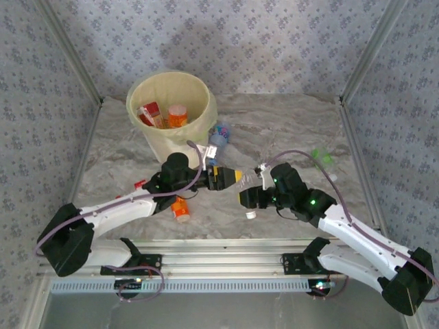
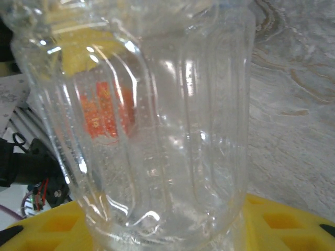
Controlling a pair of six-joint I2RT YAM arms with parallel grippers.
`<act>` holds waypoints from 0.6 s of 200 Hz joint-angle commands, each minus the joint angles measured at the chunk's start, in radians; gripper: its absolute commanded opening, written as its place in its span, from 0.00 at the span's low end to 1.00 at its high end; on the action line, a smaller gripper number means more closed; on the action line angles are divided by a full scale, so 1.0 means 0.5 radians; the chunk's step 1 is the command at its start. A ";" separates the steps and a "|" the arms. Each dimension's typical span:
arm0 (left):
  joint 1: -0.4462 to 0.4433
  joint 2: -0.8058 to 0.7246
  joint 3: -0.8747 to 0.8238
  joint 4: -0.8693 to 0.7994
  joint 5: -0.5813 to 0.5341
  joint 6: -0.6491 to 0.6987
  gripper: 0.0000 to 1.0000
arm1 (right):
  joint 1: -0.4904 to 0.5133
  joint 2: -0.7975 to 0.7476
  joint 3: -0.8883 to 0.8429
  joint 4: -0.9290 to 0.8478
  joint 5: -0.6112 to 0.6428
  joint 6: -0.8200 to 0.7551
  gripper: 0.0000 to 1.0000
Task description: Put the plastic bottles in the bin
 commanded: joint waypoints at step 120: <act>-0.082 0.134 0.104 0.195 0.104 -0.121 0.84 | -0.008 -0.022 0.038 0.219 -0.246 0.020 0.51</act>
